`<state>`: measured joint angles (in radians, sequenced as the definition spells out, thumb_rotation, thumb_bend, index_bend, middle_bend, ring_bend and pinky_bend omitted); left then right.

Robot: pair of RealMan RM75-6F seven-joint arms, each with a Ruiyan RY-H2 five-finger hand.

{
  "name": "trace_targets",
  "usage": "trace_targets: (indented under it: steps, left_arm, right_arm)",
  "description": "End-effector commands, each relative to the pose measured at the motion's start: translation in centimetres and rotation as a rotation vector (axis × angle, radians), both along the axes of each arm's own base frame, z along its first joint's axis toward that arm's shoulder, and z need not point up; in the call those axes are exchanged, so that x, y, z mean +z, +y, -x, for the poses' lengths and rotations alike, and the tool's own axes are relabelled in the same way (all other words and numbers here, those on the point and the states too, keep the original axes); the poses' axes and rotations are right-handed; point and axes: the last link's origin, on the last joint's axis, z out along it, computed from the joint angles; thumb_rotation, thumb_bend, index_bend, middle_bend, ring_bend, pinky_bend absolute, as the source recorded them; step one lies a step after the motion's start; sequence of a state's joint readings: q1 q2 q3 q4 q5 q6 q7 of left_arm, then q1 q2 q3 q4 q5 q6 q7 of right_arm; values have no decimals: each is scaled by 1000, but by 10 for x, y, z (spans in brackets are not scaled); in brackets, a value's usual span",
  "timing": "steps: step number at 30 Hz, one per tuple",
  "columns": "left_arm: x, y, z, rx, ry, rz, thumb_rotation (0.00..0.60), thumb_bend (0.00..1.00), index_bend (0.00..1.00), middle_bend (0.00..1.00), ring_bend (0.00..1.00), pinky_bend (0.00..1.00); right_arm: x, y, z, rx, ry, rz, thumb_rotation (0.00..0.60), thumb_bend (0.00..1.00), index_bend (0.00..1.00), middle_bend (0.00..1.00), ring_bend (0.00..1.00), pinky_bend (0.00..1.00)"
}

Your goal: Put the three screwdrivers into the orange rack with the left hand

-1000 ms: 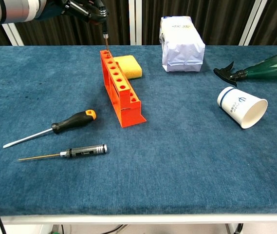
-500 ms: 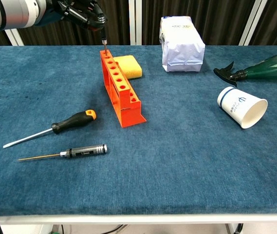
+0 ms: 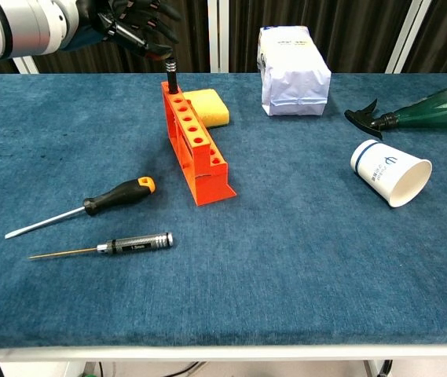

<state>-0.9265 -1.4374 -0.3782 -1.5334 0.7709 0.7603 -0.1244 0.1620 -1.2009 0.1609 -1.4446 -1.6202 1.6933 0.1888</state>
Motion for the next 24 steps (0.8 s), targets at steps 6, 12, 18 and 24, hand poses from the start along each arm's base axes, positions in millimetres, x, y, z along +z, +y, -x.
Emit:
trace_targets:
  steps: [6, 12, 18, 24]
  left_arm:
    - [7, -5, -2, -14, -22, 5, 565, 335, 126, 196, 51, 155]
    - [29, -23, 6, -76, 37, -41, 567, 311, 184, 187, 56, 163]
    - [54, -62, 42, -78, 231, -115, 570, 284, 291, 190, 84, 195]
    - [60, -109, 75, -36, 385, -97, 569, 284, 359, 210, 109, 214]
  right_arm:
    - [0, 0, -1, 4, 0, 1, 600, 402, 0, 0, 0, 0]
    - [6, 0, -2, 9, -1, 18, 600, 402, 0, 0, 0, 0]
    - [12, -1, 1, 3, -5, 33, 600, 402, 0, 0, 0, 0]
    - [13, -3, 6, -8, -14, 36, 600, 402, 0, 0, 0, 0]
